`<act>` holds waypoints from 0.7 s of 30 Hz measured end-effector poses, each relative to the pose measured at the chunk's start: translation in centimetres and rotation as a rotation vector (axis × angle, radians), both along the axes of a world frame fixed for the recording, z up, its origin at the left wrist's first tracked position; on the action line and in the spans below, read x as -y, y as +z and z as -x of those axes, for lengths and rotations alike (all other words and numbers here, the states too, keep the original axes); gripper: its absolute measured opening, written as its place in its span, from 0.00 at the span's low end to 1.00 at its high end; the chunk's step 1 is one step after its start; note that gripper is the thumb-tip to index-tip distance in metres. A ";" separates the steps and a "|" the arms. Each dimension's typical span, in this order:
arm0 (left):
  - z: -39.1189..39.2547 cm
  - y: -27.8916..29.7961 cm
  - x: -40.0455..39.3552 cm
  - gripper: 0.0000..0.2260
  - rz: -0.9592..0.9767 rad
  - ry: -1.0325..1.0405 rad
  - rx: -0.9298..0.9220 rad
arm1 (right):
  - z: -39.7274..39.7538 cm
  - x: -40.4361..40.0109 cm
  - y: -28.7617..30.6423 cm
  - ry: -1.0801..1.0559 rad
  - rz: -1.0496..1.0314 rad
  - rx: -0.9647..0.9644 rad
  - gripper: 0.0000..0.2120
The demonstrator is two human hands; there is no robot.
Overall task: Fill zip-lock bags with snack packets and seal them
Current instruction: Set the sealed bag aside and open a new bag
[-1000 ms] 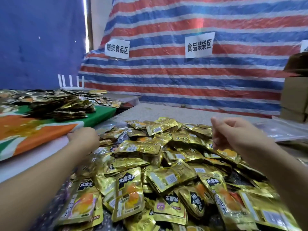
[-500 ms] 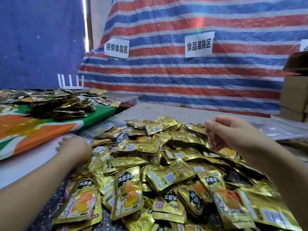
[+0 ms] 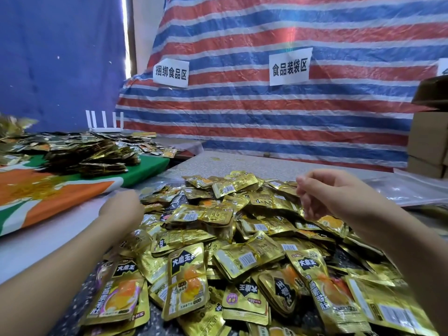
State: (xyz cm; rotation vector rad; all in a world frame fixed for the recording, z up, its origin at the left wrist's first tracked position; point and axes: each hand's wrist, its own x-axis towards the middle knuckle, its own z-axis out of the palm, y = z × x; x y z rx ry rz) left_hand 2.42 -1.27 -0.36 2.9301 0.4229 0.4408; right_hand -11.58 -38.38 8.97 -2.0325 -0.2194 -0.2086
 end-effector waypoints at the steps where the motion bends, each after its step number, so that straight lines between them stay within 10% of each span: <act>1: 0.2 0.5 0.9 0.16 0.093 -0.036 0.101 | 0.0 0.0 0.0 0.001 0.000 0.001 0.15; 8: 5.5 4.6 14.0 0.18 0.483 -0.751 0.698 | -0.3 -0.2 -0.3 -0.027 -0.045 -0.050 0.20; 15: 10.3 2.1 24.4 0.18 0.553 -1.158 0.476 | -0.9 0.4 -0.5 -0.076 -0.308 -0.221 0.28; 21: 9.8 -0.2 24.2 0.25 0.357 -1.194 0.382 | -1.5 1.5 -1.6 -0.231 -0.074 -0.126 0.10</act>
